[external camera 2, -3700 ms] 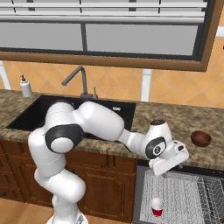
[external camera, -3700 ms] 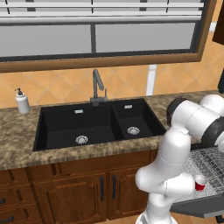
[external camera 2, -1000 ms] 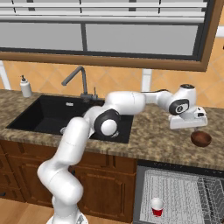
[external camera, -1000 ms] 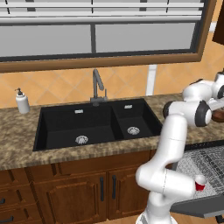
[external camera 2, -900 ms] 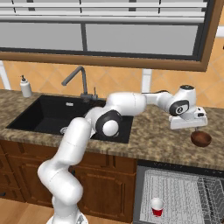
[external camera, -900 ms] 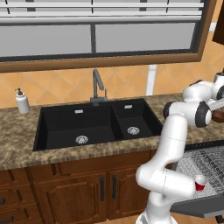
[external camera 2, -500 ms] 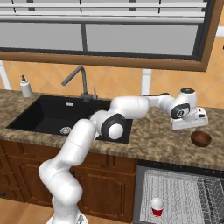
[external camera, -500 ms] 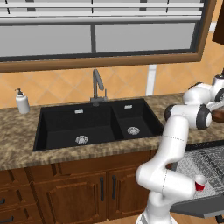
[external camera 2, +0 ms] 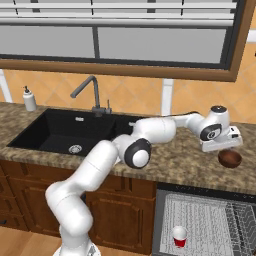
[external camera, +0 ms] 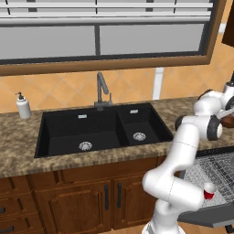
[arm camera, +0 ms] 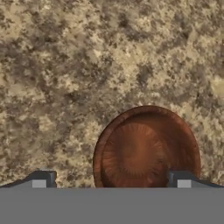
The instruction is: Pick up the cup and bowl from the counter, place them in the dishwasher, and close the dishwasher door.
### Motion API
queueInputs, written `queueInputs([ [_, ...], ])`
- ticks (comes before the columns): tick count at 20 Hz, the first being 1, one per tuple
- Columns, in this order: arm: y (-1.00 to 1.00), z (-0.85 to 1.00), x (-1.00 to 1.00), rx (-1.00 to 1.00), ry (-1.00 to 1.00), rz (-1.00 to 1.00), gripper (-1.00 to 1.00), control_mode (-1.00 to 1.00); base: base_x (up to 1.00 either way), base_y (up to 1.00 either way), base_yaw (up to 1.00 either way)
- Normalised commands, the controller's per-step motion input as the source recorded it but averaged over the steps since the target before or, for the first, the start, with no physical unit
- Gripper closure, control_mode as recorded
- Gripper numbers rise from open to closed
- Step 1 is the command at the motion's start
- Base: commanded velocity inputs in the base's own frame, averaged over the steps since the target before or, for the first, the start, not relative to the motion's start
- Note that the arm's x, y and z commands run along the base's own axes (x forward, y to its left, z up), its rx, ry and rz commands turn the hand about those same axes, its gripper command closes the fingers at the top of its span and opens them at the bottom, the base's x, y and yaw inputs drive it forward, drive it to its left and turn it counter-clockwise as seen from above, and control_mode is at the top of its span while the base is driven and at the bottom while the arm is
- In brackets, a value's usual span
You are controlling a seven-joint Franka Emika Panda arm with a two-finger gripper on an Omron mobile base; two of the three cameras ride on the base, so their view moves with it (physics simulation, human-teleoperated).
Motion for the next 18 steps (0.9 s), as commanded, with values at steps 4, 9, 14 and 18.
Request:
queueInputs([
  [4, -0.01, -0.19, 0.02, 0.00, 0.01, 0.00, -1.00, -1.00, 0.00, 0.00, 0.00],
  [9, 0.09, -0.17, -0.04, 0.00, 0.02, 0.00, -1.00, -1.00, 0.00, 0.00, 0.00],
  [14, 0.00, -0.35, 0.00, 0.00, 0.01, 0.00, -1.00, -1.00, 0.00, 0.00, 0.00],
  [18, -0.03, -0.48, 0.00, 0.00, 0.03, 0.00, -1.00, -1.00, 0.00, 0.00, 0.00],
])
